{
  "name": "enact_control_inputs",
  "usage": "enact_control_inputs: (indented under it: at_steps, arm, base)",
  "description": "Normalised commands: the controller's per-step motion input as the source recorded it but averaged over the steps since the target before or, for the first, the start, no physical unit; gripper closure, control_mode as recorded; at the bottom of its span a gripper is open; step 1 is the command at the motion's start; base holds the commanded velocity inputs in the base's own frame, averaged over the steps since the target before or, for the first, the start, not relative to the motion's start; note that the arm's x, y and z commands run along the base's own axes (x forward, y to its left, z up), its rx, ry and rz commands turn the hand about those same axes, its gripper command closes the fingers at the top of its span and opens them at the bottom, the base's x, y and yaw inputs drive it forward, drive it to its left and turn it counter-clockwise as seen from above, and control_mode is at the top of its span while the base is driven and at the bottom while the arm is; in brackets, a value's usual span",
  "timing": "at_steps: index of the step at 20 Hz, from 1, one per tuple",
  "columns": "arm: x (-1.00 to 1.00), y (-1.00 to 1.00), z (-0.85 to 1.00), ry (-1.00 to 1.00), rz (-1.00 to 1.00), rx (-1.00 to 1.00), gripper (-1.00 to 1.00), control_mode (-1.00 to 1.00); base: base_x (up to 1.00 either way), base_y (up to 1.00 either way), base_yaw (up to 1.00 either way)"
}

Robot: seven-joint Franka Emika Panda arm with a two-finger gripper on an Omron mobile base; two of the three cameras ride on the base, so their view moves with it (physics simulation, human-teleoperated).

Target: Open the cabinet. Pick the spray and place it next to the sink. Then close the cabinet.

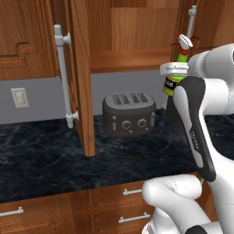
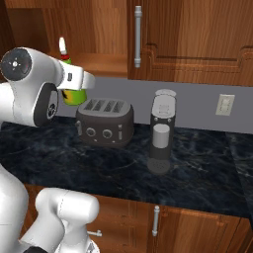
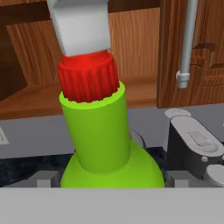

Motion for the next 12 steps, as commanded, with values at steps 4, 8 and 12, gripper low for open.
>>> enact_control_inputs:
  at_steps: [4, 8, 12]
  arm:
    - [-0.16, 0.0, 0.0, 0.0, 0.0, 0.0, 1.0, -1.0]
    - [0.0, 0.0, 0.0, 0.0, 0.0, 0.0, 1.0, -1.0]
    - [0.0, 0.0, 0.0, 0.0, 0.0, 0.0, 1.0, -1.0]
  base:
    - [0.0, 0.0, 0.0]
    - [0.0, 0.0, 0.0]
    - [0.0, 0.0, 0.0]
